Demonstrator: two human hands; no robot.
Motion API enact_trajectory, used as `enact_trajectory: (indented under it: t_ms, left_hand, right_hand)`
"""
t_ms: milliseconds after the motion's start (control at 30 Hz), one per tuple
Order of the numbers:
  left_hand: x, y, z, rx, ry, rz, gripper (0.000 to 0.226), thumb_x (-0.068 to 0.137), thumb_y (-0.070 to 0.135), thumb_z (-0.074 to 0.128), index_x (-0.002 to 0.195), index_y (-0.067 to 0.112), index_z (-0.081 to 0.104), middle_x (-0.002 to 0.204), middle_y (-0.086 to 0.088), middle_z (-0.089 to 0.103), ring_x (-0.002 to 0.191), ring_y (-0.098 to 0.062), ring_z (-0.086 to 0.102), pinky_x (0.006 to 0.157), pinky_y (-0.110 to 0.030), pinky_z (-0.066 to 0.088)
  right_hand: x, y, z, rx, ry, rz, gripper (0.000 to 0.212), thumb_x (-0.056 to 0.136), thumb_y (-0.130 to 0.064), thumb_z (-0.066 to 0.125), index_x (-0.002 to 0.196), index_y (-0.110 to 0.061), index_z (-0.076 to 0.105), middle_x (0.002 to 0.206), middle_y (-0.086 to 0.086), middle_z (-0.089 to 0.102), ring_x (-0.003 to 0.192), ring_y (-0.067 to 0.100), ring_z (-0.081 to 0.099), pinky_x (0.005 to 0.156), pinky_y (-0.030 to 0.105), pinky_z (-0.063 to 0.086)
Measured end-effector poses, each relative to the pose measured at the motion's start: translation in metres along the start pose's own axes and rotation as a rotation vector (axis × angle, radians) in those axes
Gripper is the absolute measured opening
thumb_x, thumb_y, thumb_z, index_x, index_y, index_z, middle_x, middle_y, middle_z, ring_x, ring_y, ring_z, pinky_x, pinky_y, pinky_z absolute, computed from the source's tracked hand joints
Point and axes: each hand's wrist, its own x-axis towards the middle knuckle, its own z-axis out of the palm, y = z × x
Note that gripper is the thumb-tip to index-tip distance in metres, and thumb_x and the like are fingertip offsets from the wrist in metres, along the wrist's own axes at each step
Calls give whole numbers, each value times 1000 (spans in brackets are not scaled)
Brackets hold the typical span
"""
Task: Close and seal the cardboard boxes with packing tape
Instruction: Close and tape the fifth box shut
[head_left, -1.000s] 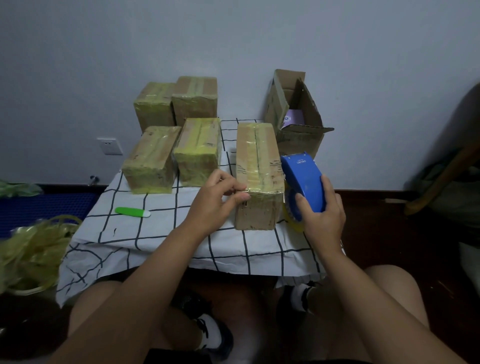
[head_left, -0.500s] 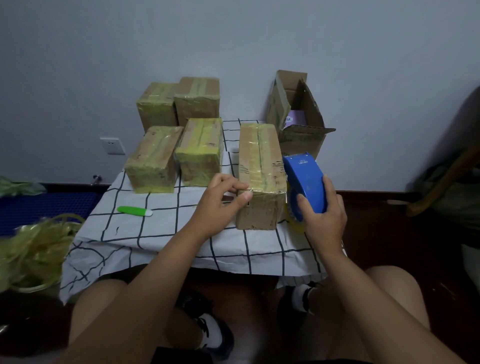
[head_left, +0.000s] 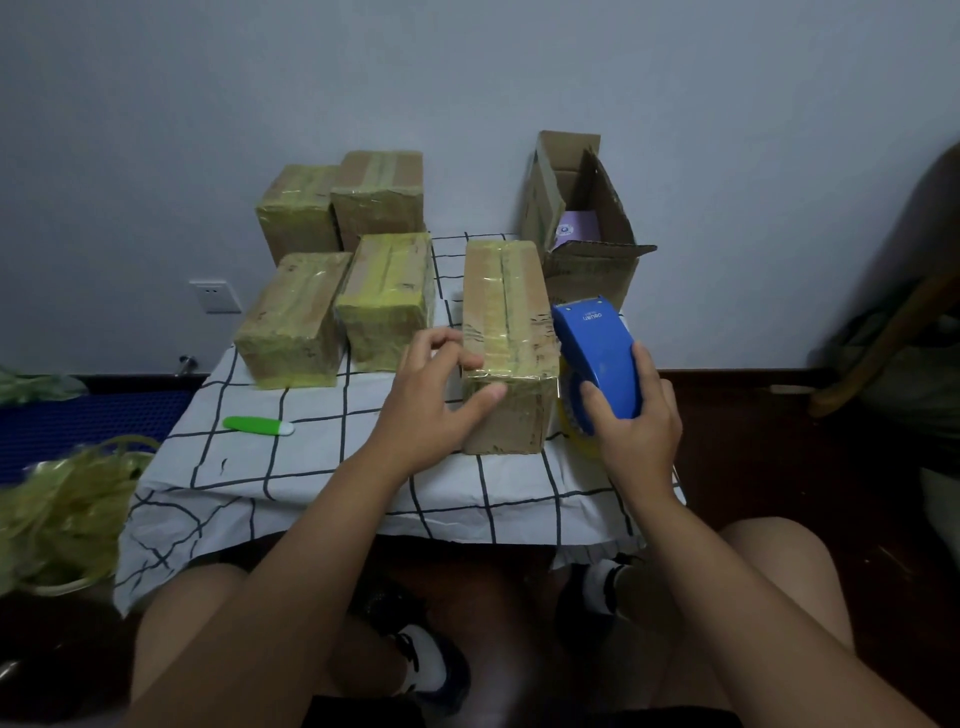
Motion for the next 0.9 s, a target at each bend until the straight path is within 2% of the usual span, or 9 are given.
enact_trajectory:
  t_ms: [100, 233, 500, 600, 700, 800, 900]
  left_hand:
    - [12, 7, 11, 58, 61, 85, 44, 86, 57, 53, 106, 22, 69, 122, 12, 49, 119, -7, 41, 99, -30, 37]
    - [17, -2, 23, 137, 111, 192, 41, 88, 50, 53, 94, 14, 72, 108, 4, 59, 109, -7, 39, 92, -28, 37]
    - [11, -7, 28, 242, 109, 250, 35, 88, 44, 59, 99, 12, 67, 113, -2, 58, 111, -19, 41, 89, -33, 41]
    - [9, 0, 30, 261, 75, 212, 38, 86, 47, 57, 101, 12, 63, 113, -3, 55, 111, -19, 37, 91, -39, 43]
    - [9, 6, 25, 247, 30, 120, 48, 79, 61, 55, 104, 20, 62, 115, 4, 51, 113, -16, 37, 95, -42, 39]
    - [15, 17, 26, 223, 100, 25, 51, 79, 70, 49, 90, 23, 63, 102, 9, 49, 105, -12, 37, 88, -36, 32]
    - [20, 16, 35, 282, 171, 53, 49, 78, 68, 53, 81, 20, 59, 95, 8, 47, 98, -11, 34, 82, -34, 28]
  right_hand:
    - [0, 0, -1, 3, -6, 0, 72, 89, -31, 72, 151, -31, 36, 112, -1, 44, 97, 12, 49, 81, 27, 44]
    - [0, 1, -1, 1, -15, -2, 73, 89, -32, 72, 152, -32, 35, 111, -1, 44, 98, 12, 49, 82, 30, 47]
    - [0, 4, -1, -2, -6, -30, 74, 88, -31, 73, 152, -28, 36, 111, -2, 44, 98, 14, 50, 81, 28, 46]
    - [0, 5, -1, 0, -4, -36, 75, 87, -35, 73, 152, -28, 36, 110, -2, 44, 98, 14, 50, 81, 28, 45]
    - [-1, 5, -2, 3, -3, -38, 76, 87, -33, 74, 152, -29, 36, 110, -2, 44, 100, 17, 52, 82, 33, 48]
    - [-1, 4, -1, -6, 4, -33, 76, 87, -32, 74, 152, -30, 36, 108, -3, 44, 98, 16, 51, 82, 32, 48]
    - [0, 4, -1, -6, 1, -27, 76, 87, -32, 74, 152, -31, 35, 108, -2, 44, 97, 16, 51, 82, 34, 49]
